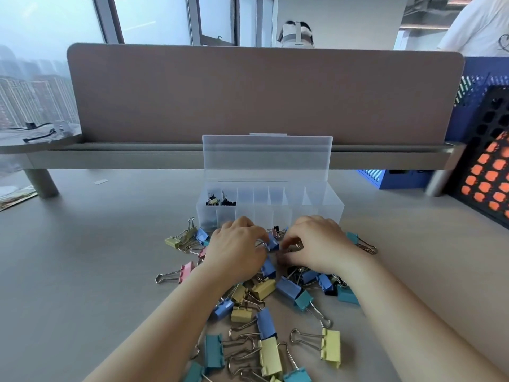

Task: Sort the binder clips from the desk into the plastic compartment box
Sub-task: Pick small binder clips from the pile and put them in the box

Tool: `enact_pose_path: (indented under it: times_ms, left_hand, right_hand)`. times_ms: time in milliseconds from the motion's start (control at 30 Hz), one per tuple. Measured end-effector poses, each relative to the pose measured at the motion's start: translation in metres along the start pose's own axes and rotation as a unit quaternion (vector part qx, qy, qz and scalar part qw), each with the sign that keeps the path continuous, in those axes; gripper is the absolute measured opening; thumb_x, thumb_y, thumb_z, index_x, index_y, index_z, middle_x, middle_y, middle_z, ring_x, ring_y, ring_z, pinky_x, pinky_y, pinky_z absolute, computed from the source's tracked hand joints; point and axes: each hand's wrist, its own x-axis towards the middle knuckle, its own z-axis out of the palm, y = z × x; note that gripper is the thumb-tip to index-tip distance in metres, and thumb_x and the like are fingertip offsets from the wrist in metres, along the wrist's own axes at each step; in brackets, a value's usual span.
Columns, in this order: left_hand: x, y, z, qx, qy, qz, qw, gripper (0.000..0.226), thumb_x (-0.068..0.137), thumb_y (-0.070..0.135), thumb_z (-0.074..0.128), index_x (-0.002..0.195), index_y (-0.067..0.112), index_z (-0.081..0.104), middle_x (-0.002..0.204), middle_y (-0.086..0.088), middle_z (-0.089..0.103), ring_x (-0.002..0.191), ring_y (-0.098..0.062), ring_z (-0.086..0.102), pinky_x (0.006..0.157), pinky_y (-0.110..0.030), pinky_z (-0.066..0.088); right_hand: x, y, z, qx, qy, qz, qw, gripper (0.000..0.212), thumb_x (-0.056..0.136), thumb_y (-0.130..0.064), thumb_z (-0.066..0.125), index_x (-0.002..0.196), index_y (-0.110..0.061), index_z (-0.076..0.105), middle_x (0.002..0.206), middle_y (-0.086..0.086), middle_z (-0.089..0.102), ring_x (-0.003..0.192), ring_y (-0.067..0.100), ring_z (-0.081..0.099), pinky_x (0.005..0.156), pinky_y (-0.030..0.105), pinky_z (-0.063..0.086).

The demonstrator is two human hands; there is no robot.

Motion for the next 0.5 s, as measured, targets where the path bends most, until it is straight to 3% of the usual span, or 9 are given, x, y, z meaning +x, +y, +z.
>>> enact_pose_path:
  times_ms: [100,233,333,400,500]
  left_hand:
    - [0.001,-0.002,-0.002,0.024,0.020,-0.015,0.999,0.024,0.089,0.034,0.050,0.110,0.036,0.062,0.128,0.007,0.047,0.120,-0.019,0.043,0.098,-0.034,0.033]
    - [0.006,0.001,-0.002,0.014,0.040,-0.031,0.999,0.023,0.089,0.038,0.054,0.110,0.032,0.061,0.127,0.005,0.050,0.119,-0.020,0.046,0.095,-0.035,0.036]
    - [0.014,0.007,0.000,0.007,0.036,-0.028,0.999,0.029,0.089,0.037,0.056,0.117,0.032,0.059,0.125,0.004,0.053,0.116,-0.021,0.050,0.093,-0.035,0.039]
    - [0.023,0.012,0.002,0.011,0.035,-0.026,0.999,0.030,0.089,0.039,0.056,0.119,0.032,0.060,0.123,0.005,0.057,0.114,-0.021,0.052,0.092,-0.035,0.040]
    - [0.035,0.019,0.007,0.018,0.031,-0.041,0.999,0.033,0.086,0.048,0.058,0.115,0.031,0.062,0.115,0.006,0.062,0.109,-0.021,0.055,0.087,-0.034,0.042]
  right_hand:
    - [0.000,-0.002,0.003,-0.012,0.015,-0.003,1.000,0.029,0.080,-0.056,0.065,0.098,-0.034,0.070,0.098,-0.008,0.054,0.100,0.016,0.047,0.077,0.031,0.030]
    - [0.000,-0.004,0.002,-0.009,0.005,-0.015,1.000,0.022,0.084,-0.046,0.064,0.100,-0.031,0.068,0.103,-0.005,0.056,0.102,0.017,0.047,0.080,0.032,0.033]
    - [0.001,0.000,-0.003,0.108,0.023,0.013,0.994,0.014,0.084,-0.035,0.064,0.095,-0.025,0.067,0.096,-0.007,0.058,0.095,0.015,0.054,0.076,0.029,0.042]
    - [0.001,0.006,-0.011,0.291,0.055,0.082,0.952,0.009,0.086,-0.025,0.062,0.090,-0.018,0.066,0.091,-0.006,0.064,0.085,0.014,0.060,0.064,0.021,0.046]
    - [0.001,0.016,-0.018,0.543,0.069,0.173,0.819,0.011,0.090,-0.016,0.053,0.087,-0.011,0.062,0.086,0.006,0.068,0.071,0.015,0.059,0.053,0.020,0.038]
